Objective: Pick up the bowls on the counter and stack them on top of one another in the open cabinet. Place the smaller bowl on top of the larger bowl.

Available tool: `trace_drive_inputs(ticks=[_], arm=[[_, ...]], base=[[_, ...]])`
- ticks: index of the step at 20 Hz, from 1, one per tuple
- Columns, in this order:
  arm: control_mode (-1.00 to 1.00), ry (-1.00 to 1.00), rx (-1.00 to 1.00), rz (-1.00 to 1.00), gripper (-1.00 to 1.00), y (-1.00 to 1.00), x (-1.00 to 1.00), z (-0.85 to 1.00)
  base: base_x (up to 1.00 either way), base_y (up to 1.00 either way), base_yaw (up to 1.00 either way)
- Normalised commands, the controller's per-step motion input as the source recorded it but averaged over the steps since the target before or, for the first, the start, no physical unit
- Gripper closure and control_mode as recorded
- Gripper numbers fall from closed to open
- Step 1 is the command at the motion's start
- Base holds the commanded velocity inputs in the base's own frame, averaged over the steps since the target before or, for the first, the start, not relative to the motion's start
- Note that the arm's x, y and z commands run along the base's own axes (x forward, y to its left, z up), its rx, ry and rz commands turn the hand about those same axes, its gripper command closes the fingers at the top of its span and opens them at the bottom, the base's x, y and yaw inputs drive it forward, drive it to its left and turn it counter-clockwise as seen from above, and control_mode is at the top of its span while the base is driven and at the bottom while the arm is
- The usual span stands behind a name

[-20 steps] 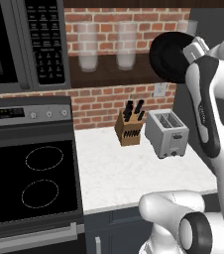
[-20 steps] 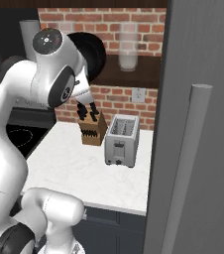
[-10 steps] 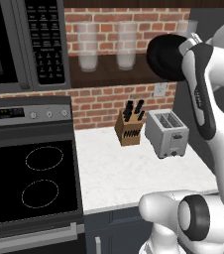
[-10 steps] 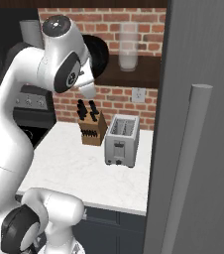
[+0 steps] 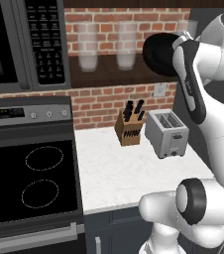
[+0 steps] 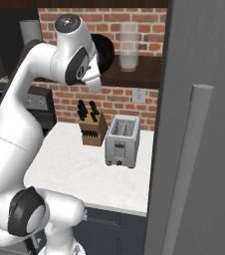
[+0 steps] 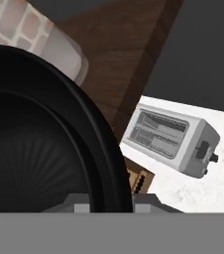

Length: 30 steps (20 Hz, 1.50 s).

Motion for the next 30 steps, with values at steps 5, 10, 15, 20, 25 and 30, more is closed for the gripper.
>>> trace_drive_inputs(ticks=[5, 10, 15, 20, 25, 30], arm=[[-1.00, 0.04, 0.00, 0.00, 1.00, 0.00, 0.57, 0.00], [-1.00, 0.07, 0.00, 0.00, 1.00, -0.02, 0.50, -0.16], [-1.00, 0.04, 0.00, 0.00, 1.00, -0.04, 0.45, -0.15], [-1.00, 0.00, 0.00, 0.00, 1.00, -0.01, 0.54, 0.00], [-1.00, 0.01, 0.00, -0.01, -1.00, 0.00, 0.54, 0.00], [-1.00, 0.00, 0.00, 0.00, -1.00, 0.00, 0.05, 0.00]], base=[[0.00, 0.00, 0.00], [0.00, 0.00, 0.00], [0.00, 0.00, 0.00], [0.00, 0.00, 0.00], [0.00, 0.00, 0.00], [0.00, 0.00, 0.00]])
